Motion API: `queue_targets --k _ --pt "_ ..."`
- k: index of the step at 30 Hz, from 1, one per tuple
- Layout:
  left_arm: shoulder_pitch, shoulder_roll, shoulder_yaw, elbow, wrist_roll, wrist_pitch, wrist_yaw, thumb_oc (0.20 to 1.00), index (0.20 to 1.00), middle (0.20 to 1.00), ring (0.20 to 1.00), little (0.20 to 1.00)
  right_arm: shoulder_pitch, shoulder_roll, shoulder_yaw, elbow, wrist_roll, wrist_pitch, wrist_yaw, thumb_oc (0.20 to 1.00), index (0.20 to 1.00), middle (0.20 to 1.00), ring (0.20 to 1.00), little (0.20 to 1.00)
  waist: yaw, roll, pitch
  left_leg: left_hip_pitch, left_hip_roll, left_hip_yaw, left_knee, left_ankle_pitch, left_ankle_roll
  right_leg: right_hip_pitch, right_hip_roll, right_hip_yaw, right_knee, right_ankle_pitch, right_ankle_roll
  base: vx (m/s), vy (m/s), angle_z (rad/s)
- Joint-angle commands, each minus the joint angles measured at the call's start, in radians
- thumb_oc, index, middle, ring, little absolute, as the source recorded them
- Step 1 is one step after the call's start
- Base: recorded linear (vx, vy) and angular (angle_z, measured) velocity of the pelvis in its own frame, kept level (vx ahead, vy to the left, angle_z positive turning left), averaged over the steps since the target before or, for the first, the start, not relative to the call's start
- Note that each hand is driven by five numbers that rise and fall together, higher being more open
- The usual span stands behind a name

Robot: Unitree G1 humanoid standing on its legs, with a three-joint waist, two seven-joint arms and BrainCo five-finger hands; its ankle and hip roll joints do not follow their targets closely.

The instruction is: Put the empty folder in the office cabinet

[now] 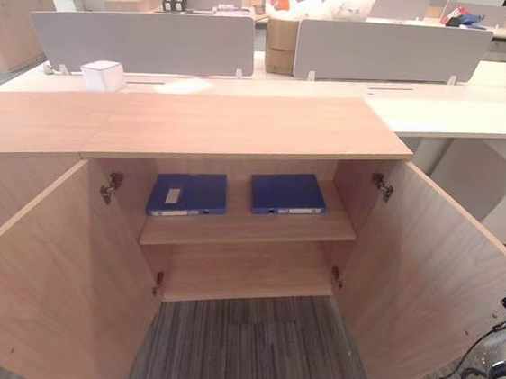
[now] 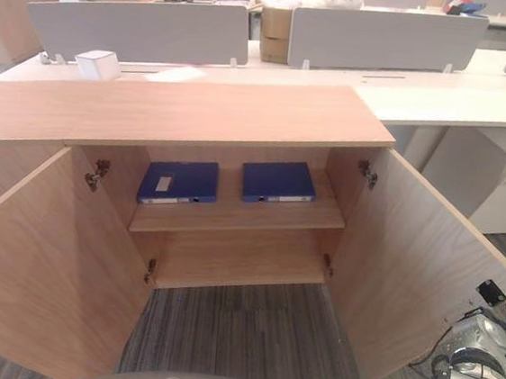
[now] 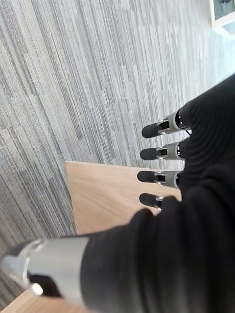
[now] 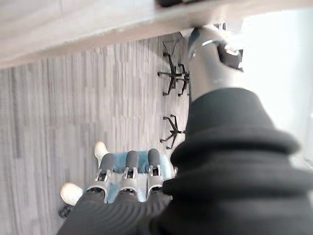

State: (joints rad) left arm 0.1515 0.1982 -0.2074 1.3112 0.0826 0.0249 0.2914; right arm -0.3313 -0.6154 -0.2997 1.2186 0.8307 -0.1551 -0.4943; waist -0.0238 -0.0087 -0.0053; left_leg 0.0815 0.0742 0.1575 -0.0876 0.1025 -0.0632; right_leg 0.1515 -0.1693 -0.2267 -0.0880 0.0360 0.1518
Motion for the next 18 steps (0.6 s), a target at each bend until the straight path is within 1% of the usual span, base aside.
queue_targets --k 1,2,3,4,6,7,8,9,10,13,15,16,17,18 --pt "-0.066 0.06 -0.036 0.028 -0.005 -0.025 -0.049 1.0 1.0 1.0 1.0 1.0 -0.185 0.047 0.142 -0.025 0.059 -0.01 0.303 1.0 1.0 1.0 1.0 1.0 0.087 -0.003 0.009 0.049 -0.01 -0.05 0.0 -0.147 0.002 -0.059 0.031 -0.048 0.046 -0.052 -0.02 0.01 -0.023 -0.04" --pt "-0.065 0.061 -0.043 0.023 -0.001 -0.03 -0.066 1.0 1.0 1.0 1.0 1.0 -0.207 0.059 0.178 -0.029 0.066 0.007 0.352 1.0 1.0 1.0 1.0 1.0 0.094 -0.003 0.01 0.052 -0.009 -0.051 0.0 -0.146 0.001 -0.055 0.033 -0.048 0.046 -0.054 -0.021 0.02 -0.03 -0.06" --pt "-0.065 0.066 -0.056 0.014 0.008 -0.037 -0.096 1.0 1.0 1.0 1.0 1.0 -0.234 0.079 0.245 -0.049 0.055 0.042 0.43 1.0 1.0 1.0 1.0 1.0 0.106 -0.002 0.011 0.057 -0.007 -0.053 0.0 -0.146 -0.001 -0.048 0.034 -0.051 0.046 -0.058 -0.024 0.01 -0.028 -0.05" --pt "-0.066 0.067 -0.064 0.012 0.01 -0.04 -0.11 1.0 1.0 1.0 1.0 1.0 -0.253 0.093 0.286 -0.055 0.045 0.058 0.463 1.0 1.0 1.0 1.0 1.0 0.111 -0.004 0.009 0.051 -0.008 -0.054 0.0 -0.139 -0.001 -0.051 0.032 -0.053 0.045 -0.055 -0.026 0.01 -0.017 -0.03" --pt "-0.065 0.066 -0.062 0.012 0.01 -0.04 -0.11 1.0 1.0 1.0 1.0 1.0 -0.254 0.093 0.287 -0.055 0.045 0.058 0.464 1.0 1.0 1.0 1.0 1.0 0.11 -0.004 0.009 0.051 -0.008 -0.055 0.0 -0.139 -0.001 -0.051 0.032 -0.053 0.046 -0.055 -0.026 0.0 -0.011 -0.07" --pt "-0.067 0.067 -0.076 0.004 0.013 -0.045 -0.134 1.0 1.0 1.0 1.0 1.0 -0.285 0.126 0.376 -0.072 0.004 0.092 0.516 1.0 1.0 1.0 1.0 1.0 0.12 -0.003 0.012 0.056 -0.005 -0.057 0.0 -0.138 -0.003 -0.044 0.032 -0.055 0.046 -0.058 -0.029 0.01 -0.029 -0.19" --pt "-0.067 0.067 -0.082 0.001 0.014 -0.047 -0.143 1.0 1.0 1.0 1.0 1.0 -0.297 0.154 0.423 -0.097 -0.006 0.103 0.542 1.0 1.0 1.0 1.0 1.0 0.124 -0.003 0.013 0.056 -0.004 -0.06 0.0 -0.136 -0.003 -0.043 0.032 -0.056 0.047 -0.058 -0.031 0.01 -0.028 -0.17" --pt "-0.067 0.067 -0.082 0.001 0.014 -0.047 -0.143 1.0 1.0 1.0 1.0 1.0 -0.297 0.154 0.423 -0.097 -0.006 0.103 0.542 1.0 1.0 1.0 1.0 1.0 0.124 -0.003 0.013 0.056 -0.004 -0.06 0.0 -0.136 -0.003 -0.043 0.032 -0.056 0.047 -0.058 -0.031 0.0 -0.017 -0.28" --pt "-0.069 0.063 -0.093 -0.006 0.014 -0.05 -0.16 1.0 1.0 1.0 1.0 1.0 -0.309 0.208 0.509 -0.158 -0.021 0.122 0.583 1.0 1.0 1.0 1.0 1.0 0.132 -0.002 0.015 0.054 -0.003 -0.062 0.0 -0.13 -0.004 -0.044 0.032 -0.059 0.048 -0.058 -0.034 -0.01 -0.014 -0.28" --pt "-0.076 0.057 -0.101 -0.017 0.018 -0.05 -0.177 1.0 1.0 1.0 1.0 1.0 -0.29 0.302 0.678 -0.332 -0.039 0.162 0.659 1.0 1.0 1.0 1.0 1.0 0.143 -0.002 0.021 0.047 -0.002 -0.069 0.0 -0.121 -0.007 -0.046 0.033 -0.066 0.049 -0.057 -0.037 0.0 -0.013 -0.18" --pt "-0.082 0.052 -0.101 -0.024 0.021 -0.052 -0.188 1.0 1.0 1.0 1.0 1.0 -0.26 0.332 0.79 -0.471 -0.028 0.198 0.721 1.0 1.0 1.0 1.0 1.0 0.146 -0.002 0.026 0.042 -0.002 -0.074 0.0 -0.117 -0.009 -0.049 0.032 -0.072 0.05 -0.057 -0.038 -0.01 -0.01 0.15" --pt "-0.084 0.05 -0.1 -0.029 0.024 -0.054 -0.192 1.0 1.0 1.0 1.0 1.0 -0.246 0.341 0.868 -0.567 -0.026 0.215 0.762 1.0 1.0 1.0 1.0 1.0 0.148 -0.004 0.026 0.034 -0.002 -0.078 0.0 -0.111 -0.01 -0.055 0.029 -0.077 0.051 -0.056 -0.039 -0.01 -0.009 0.06" --pt "-0.087 0.048 -0.1 -0.032 0.03 -0.056 -0.196 1.0 1.0 1.0 1.0 1.0 -0.235 0.334 0.94 -0.666 -0.021 0.23 0.802 1.0 1.0 1.0 1.0 1.0 0.15 -0.004 0.028 0.031 0.0 -0.081 0.0 -0.109 -0.012 -0.056 0.028 -0.082 0.052 -0.056 -0.039 0.0 0.0 0.0" --pt "-0.092 0.044 -0.102 -0.035 0.043 -0.056 -0.199 1.0 1.0 1.0 1.0 1.0 -0.229 0.32 1.053 -0.814 -0.018 0.237 0.854 1.0 1.0 1.0 1.0 1.0 0.154 -0.006 0.033 0.031 0.001 -0.085 0.0 -0.109 -0.014 -0.054 0.027 -0.088 0.055 -0.06 -0.04 0.0 -0.017 0.12"
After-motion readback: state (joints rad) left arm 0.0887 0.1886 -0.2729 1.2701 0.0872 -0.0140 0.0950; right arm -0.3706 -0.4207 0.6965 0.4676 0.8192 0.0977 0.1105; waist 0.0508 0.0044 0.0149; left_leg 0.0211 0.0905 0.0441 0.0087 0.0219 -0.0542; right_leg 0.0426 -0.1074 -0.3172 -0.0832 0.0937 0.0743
